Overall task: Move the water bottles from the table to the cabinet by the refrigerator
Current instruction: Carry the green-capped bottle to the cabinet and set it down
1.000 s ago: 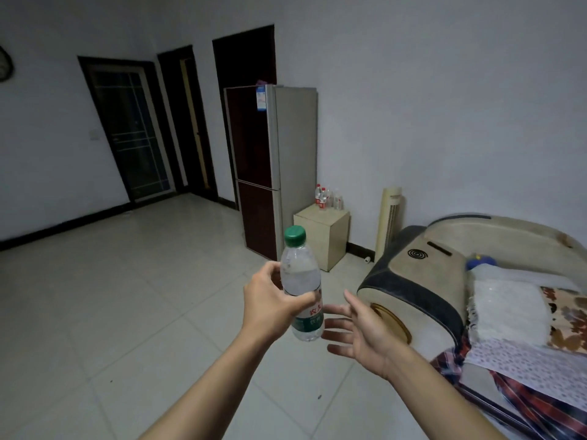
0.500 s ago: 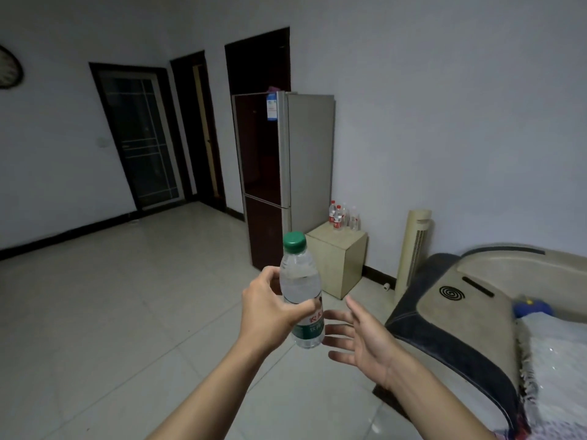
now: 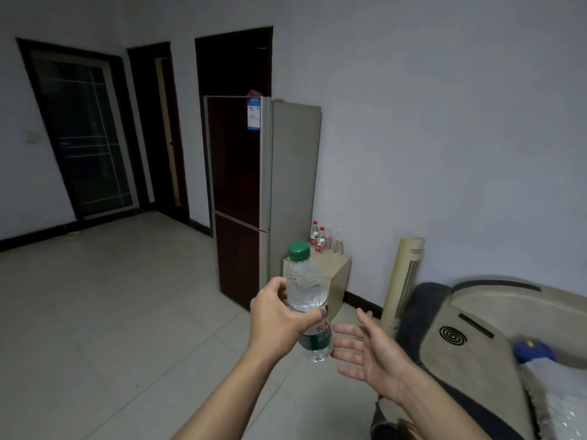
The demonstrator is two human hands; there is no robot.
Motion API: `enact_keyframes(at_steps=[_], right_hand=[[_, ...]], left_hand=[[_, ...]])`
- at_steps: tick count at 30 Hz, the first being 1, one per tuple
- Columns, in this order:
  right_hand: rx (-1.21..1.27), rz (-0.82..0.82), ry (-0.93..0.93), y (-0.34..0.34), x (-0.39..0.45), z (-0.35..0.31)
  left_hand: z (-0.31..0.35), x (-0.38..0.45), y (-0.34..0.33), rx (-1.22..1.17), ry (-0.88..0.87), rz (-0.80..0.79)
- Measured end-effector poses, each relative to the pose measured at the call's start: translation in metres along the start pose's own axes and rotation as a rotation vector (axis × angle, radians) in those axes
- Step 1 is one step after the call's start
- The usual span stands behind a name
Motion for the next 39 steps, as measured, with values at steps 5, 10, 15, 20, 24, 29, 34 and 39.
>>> enact_keyframes(at_steps=[5, 10, 15, 20, 24, 29, 34, 39], right_hand=[[0.009, 0.012, -0.034, 0.005, 0.081, -0.024], [0.018, 0.015, -0.048, 0.025, 0.168, -0.064], [0.031, -0.019, -0.074, 0.045, 0.250, -0.121], [0.034, -0.029, -0.036, 0.063, 0.312, -0.179], [0.007, 0.013, -0.017, 0.077, 0.358, -0.213], [-0.028, 0.082, -0.049, 0.084, 0.428, -0.250], [-0.012, 0.155, -0.002, 0.081, 0.490, -0.296], [-0.012, 0.189, 0.049, 0.075, 0.554, -0.343]], left_hand=[[-0.046, 0.070, -0.024, 0.023, 0.040, -0.047], [-0.083, 0.153, -0.063, 0.067, 0.071, -0.055], [-0.094, 0.245, -0.105, 0.131, 0.060, -0.097], [-0.106, 0.329, -0.133, 0.114, 0.060, -0.088], [-0.122, 0.383, -0.154, 0.078, 0.061, -0.091], [-0.157, 0.455, -0.182, 0.027, 0.053, -0.152], [-0.193, 0.543, -0.202, -0.046, 0.046, -0.205], [-0.221, 0.626, -0.214, -0.048, -0.009, -0.244]])
Point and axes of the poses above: each hand's wrist, its own x-axis towards the middle knuckle, its own y-axis out of the back of the hand, z = x × y, the point moved 3 cm from there along x, towards the middle knuckle, and after that the axes turned 3 degrees about -y, right-handed, at the moved point
